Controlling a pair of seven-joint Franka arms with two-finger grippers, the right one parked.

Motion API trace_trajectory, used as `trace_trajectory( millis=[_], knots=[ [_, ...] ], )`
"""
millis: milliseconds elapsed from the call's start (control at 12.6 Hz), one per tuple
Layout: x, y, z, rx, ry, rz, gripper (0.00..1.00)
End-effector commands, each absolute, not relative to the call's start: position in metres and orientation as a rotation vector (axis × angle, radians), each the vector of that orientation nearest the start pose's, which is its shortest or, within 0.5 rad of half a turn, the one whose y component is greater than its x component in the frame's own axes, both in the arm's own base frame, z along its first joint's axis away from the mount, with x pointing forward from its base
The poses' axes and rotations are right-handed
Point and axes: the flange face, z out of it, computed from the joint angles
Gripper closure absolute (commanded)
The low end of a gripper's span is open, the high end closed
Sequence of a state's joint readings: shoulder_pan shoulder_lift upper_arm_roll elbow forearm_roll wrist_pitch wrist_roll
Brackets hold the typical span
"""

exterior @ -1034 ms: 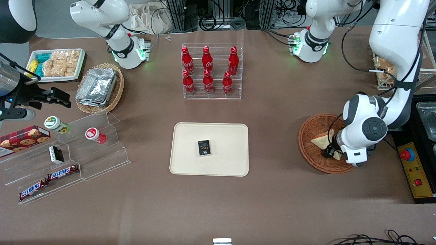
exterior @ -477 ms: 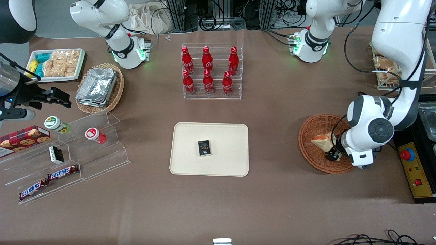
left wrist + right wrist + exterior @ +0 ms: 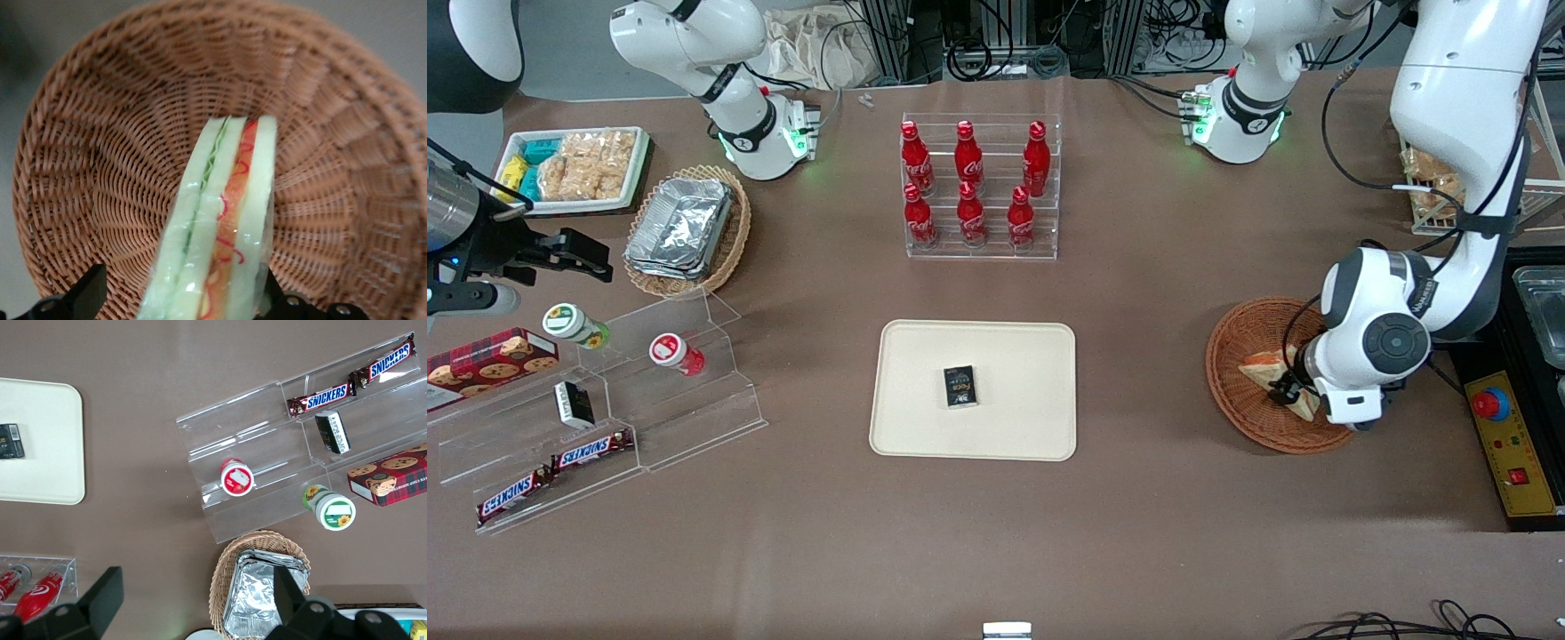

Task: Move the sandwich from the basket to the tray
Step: 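Lift the sandwich up out of the basket with the left gripper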

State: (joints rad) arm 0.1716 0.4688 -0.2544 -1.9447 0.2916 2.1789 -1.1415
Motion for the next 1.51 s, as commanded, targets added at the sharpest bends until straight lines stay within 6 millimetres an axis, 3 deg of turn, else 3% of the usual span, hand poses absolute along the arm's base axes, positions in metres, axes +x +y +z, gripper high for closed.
trace_trajectory(
  millis=[0,80,159,318,557,716,875,1114,1193,1273,1432],
  knots=[
    [0.606,-0.036,0.229,-2.640,-1.277,0.128,0.18],
    [0.613,-0.038,0.231,-2.634,-1.307,0.112,0.81],
    [0.619,-0.038,0.236,-2.638,-1.323,0.097,1.00],
    [0.634,-0.040,0.249,-2.646,-1.371,0.059,1.00],
    [0.637,-0.042,0.262,-2.654,-1.362,0.041,1.00],
    [0.641,-0.056,0.308,-2.684,-1.283,0.026,1.00],
    [0.653,-0.078,0.365,-2.757,-1.044,0.111,1.00],
    [0.661,-0.119,0.460,-2.998,-0.624,0.201,1.00],
    [0.658,-0.144,0.481,-3.084,-0.498,0.199,1.00],
    [0.655,-0.171,0.489,-3.146,-0.383,0.192,1.00],
    [0.643,-0.247,0.474,-3.188,-0.176,0.192,1.00]
  ],
)
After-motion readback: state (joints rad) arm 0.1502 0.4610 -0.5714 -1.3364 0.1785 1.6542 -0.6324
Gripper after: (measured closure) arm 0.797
